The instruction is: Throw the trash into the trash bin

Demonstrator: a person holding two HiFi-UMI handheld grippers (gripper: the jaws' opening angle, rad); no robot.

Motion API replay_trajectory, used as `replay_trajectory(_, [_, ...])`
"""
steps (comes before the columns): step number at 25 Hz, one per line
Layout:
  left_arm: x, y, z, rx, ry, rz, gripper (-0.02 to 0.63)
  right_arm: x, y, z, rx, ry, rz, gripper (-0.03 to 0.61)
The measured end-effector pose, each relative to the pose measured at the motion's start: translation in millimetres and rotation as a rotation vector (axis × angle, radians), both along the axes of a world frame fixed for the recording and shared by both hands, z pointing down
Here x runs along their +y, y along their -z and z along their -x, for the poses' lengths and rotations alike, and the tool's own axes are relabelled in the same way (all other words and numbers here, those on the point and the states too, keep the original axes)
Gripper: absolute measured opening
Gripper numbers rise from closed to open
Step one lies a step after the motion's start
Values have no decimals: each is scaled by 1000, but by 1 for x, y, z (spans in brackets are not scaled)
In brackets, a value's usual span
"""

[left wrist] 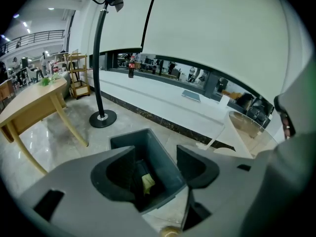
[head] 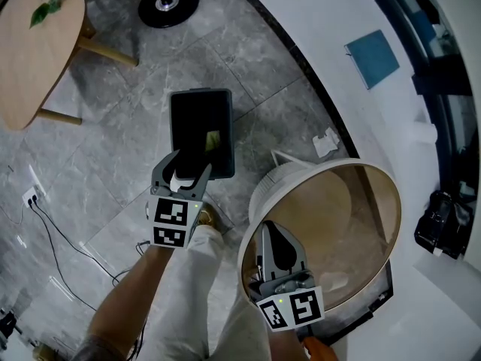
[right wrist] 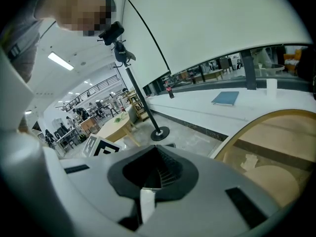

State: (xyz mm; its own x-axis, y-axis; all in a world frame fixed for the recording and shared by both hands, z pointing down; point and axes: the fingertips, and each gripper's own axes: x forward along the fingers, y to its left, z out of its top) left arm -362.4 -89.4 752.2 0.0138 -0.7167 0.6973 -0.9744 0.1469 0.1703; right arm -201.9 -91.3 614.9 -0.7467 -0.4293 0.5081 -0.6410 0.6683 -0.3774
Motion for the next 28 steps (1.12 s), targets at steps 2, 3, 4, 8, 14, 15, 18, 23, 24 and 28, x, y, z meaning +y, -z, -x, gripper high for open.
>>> replay_trajectory(2, [1, 3, 0, -3, 5, 4, 259, 0, 3, -1, -3, 2, -2, 18])
replay_trajectory(3, [1, 6, 0, -5, 8, 3, 259, 0, 5, -1, -5, 4, -4, 18])
replay_trajectory(4, [1, 9, 0, -6, 10, 2, 259, -1, 7, -2, -7, 6, -6, 18])
replay_trajectory(8, [3, 21, -4, 1, 24, -10, 196, -1, 14, -7, -14, 10, -14, 18])
replay_trajectory(14, [11, 38, -13, -11, 40, 8, 23, 3, 27, -17, -19, 13, -26, 18])
replay_trajectory(15, [12, 42, -14, -13, 39, 7, 23, 4, 30, -18, -22, 13, -29, 18])
replay_trajectory(18, [17, 56, -24, -2, 33, 1, 23, 8, 41, -25, -32, 11, -39, 18])
replay_trajectory(23, [21, 93, -55, 18, 9, -22, 23, 11, 70, -47, -52, -15, -74, 18])
replay_trajectory(24, [20, 101, -65, 21, -1, -30, 23, 11, 76, -55, -55, -26, -82, 18])
replay_trajectory(28, [13, 129, -123, 34, -79, -60, 23, 10, 98, -101, -54, -88, -116, 18])
